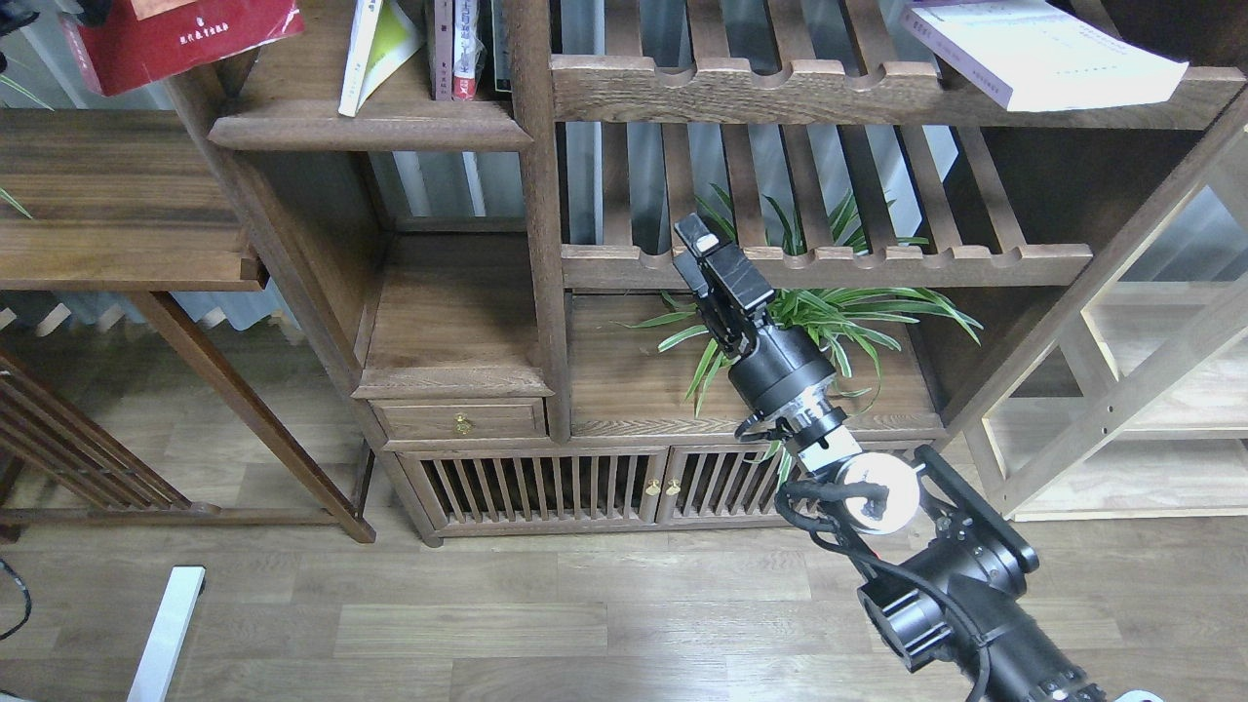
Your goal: Organize books on shelf
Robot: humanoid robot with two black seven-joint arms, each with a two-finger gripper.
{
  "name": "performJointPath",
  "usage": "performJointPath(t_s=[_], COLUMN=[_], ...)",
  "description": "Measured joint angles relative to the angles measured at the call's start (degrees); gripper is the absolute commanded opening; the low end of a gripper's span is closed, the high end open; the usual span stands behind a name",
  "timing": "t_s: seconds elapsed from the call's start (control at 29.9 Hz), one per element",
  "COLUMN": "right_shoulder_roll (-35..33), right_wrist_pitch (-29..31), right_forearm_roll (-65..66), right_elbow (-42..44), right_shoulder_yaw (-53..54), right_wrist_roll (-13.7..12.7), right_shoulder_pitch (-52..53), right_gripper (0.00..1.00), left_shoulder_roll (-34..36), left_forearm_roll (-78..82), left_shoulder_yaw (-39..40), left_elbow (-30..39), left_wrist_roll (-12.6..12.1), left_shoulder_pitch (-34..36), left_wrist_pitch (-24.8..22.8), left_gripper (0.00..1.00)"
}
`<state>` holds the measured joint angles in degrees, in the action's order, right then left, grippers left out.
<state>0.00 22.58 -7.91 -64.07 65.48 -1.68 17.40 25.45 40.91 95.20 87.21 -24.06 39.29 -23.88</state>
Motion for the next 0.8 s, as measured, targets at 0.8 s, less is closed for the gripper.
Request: performJointPath(t_s=[0.8], right_shoulder_roll=[0.0], right_wrist_pitch=[1.3], right_forearm_roll=[-0.3], right_elbow=[0.0], right_shoulder_yaw=[1.9], right_wrist_roll=[0.0], right_shoulder_pitch=[0.0], right_gripper=[0.76], left_shoulder_roll=[-1.7], left_forearm_roll=[4.7], left_shoulder_yaw=[-17.3], left_elbow=[-1.4], left_wrist_roll=[11.1], left_shoulder_pitch=[7.6], left_wrist_pitch=[27.5], left_gripper=[0.02])
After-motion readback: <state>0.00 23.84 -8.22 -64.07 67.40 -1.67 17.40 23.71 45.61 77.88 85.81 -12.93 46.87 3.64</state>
